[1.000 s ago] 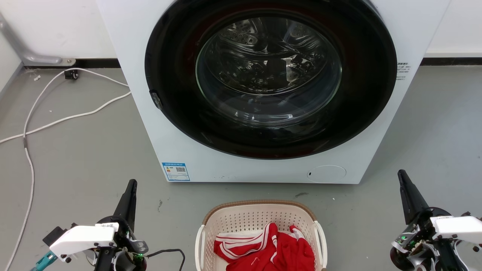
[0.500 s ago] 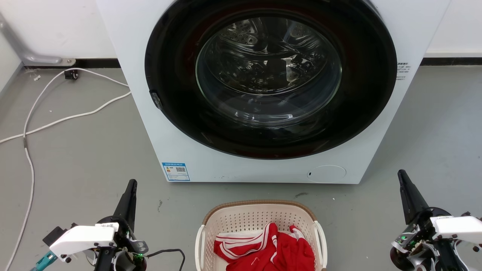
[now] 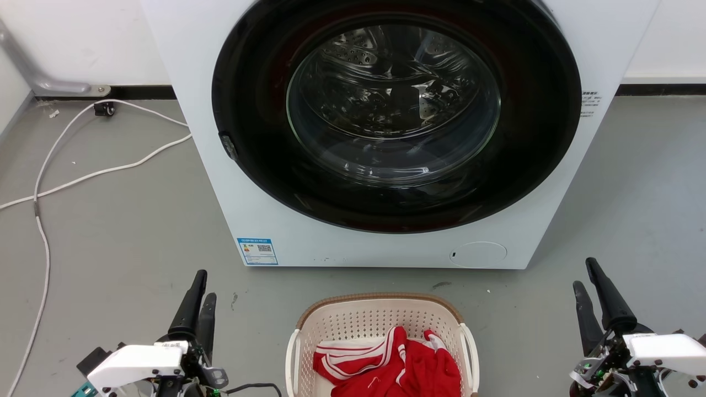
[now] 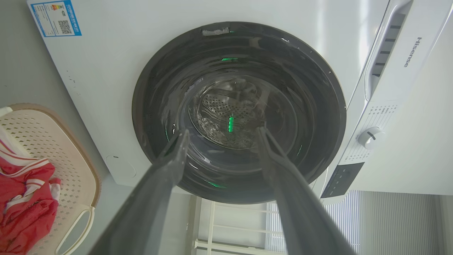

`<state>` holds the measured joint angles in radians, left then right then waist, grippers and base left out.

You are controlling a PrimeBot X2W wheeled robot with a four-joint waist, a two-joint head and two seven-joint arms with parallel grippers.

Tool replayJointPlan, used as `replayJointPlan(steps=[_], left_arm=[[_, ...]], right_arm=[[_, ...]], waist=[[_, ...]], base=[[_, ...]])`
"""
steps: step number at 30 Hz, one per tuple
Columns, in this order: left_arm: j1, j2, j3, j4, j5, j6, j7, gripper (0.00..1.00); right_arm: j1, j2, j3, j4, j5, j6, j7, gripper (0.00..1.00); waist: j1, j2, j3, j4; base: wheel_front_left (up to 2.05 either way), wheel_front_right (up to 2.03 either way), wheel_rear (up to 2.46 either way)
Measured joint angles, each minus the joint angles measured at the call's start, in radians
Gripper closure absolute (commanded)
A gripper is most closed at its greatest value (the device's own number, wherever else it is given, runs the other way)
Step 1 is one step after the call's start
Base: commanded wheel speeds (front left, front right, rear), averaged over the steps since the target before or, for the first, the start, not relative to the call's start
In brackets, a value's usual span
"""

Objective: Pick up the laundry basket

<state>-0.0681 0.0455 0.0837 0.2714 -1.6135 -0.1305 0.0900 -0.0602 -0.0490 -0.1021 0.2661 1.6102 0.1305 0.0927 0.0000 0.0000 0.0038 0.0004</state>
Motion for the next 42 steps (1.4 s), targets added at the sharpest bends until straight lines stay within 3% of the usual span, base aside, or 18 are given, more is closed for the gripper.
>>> replayJointPlan(steps=[9,30,42], left_arm=[[-0.004,0.000,-0.043,-0.043,0.105,0.000,-0.043,0.00],[-0.006,0.005,-0.120,-0.089,0.538,0.000,-0.128,0.00],[-0.013,0.008,-0.152,-0.095,0.749,0.000,-0.168,0.00]], right_arm=[[0.003,-0.004,0.015,-0.036,-0.102,0.000,-0.046,0.00],[0.021,-0.013,0.050,-0.108,-0.658,0.000,-0.129,0.00],[0.030,-0.008,0.063,-0.126,-0.883,0.000,-0.158,0.00]], waist=[[0.0000,0.0000,0.000,0.002],[0.0000,0.0000,-0.002,0.015],[0.0000,0.0000,-0.002,0.021]], base=[[0.00,0.00,0.00],[0.00,0.00,0.00],[0.00,0.00,0.00]])
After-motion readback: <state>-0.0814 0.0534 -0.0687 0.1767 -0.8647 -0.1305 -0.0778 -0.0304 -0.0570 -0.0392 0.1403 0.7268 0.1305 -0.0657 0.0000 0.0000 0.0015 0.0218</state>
